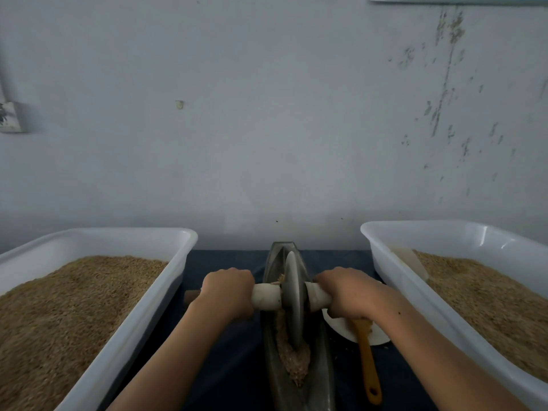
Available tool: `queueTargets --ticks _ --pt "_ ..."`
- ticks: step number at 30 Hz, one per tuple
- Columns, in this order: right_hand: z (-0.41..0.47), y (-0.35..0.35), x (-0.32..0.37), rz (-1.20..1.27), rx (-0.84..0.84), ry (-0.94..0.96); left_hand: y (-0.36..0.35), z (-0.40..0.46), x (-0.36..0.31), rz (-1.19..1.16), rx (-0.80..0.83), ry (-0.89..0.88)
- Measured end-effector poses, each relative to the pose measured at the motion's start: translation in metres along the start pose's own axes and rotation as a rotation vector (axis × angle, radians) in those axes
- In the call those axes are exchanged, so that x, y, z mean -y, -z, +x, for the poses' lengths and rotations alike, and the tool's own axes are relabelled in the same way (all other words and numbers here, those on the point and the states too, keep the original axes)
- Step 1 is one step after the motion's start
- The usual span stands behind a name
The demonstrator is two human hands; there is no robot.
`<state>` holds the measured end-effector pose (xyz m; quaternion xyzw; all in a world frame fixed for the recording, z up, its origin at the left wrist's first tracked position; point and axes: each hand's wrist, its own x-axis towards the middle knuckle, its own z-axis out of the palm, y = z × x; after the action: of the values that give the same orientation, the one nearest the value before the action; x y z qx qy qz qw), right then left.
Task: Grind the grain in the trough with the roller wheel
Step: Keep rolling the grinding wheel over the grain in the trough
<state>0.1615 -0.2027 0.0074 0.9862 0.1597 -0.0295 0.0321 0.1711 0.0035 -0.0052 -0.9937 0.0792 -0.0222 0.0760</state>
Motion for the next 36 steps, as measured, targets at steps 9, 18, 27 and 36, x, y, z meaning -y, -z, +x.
queueTargets --ticks 9,18,27,36 --pt "0.009 -0.018 0.003 -0.041 -0.339 -0.020 -0.011 0.005 -0.002 -0.054 -0.256 0.051" --pt "-0.005 0.007 0.001 0.007 0.063 0.031 0.000 0.007 0.010 -0.162 0.293 -0.041" --pt "0.007 -0.003 -0.003 -0.020 -0.105 0.007 -0.006 0.009 0.000 -0.013 -0.148 0.010" --pt "0.008 -0.017 -0.002 -0.048 -0.291 0.022 -0.009 0.006 0.001 -0.038 -0.172 -0.018"
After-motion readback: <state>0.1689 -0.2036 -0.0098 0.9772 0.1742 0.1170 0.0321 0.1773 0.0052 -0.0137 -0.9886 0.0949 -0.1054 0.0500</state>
